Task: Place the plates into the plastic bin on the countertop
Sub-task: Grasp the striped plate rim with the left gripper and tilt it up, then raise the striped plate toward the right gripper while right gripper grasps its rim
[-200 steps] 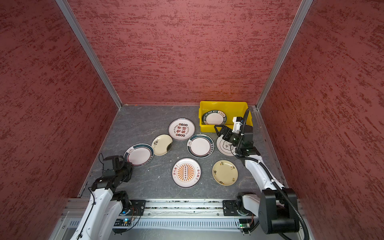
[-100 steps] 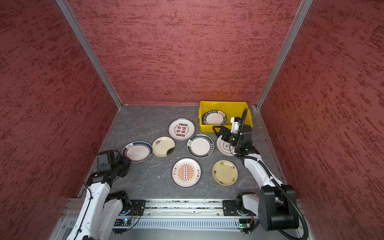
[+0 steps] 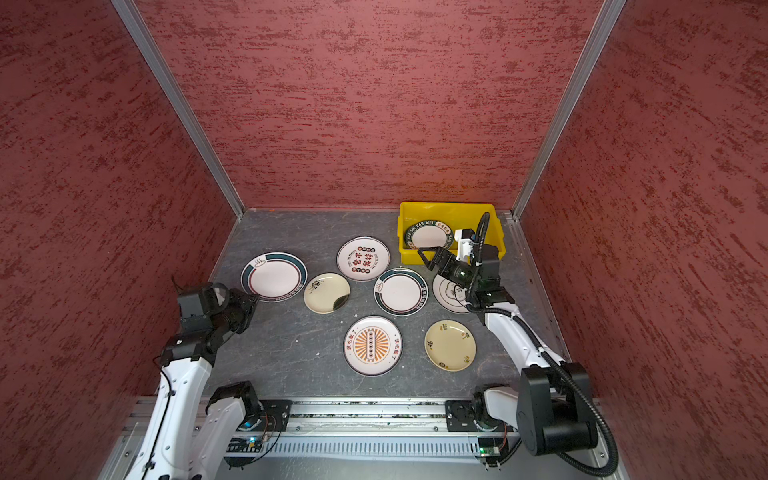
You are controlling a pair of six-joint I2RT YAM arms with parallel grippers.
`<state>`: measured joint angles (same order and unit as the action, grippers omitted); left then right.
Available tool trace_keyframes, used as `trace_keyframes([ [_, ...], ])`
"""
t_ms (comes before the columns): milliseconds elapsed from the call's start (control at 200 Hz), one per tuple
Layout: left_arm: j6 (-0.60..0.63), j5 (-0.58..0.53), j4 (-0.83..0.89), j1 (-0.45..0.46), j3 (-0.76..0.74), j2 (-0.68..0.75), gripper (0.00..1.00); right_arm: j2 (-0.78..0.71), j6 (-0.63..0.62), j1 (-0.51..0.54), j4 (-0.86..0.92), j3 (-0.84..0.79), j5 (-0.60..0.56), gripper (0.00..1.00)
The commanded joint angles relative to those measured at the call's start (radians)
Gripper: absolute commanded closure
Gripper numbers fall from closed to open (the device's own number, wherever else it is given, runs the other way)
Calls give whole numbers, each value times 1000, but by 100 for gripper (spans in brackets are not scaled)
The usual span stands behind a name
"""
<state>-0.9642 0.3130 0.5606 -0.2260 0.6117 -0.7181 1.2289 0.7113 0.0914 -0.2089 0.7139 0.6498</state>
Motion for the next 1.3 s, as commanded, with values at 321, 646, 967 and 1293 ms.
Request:
trace_keyframes([
  [321,-25,37,-379,174,37,-202,100,32,85,8,-113,31,78,1],
  [646,-62,-18,-564,446,120,-394,100,15,103,16,-107,5,63,1],
  [967,-112,24,-746,606,211,-601,100,77,129,45,-121,29,67,1],
  [1293,-149,88,-861,759,324,-756,100,110,143,52,-105,44,54,1],
])
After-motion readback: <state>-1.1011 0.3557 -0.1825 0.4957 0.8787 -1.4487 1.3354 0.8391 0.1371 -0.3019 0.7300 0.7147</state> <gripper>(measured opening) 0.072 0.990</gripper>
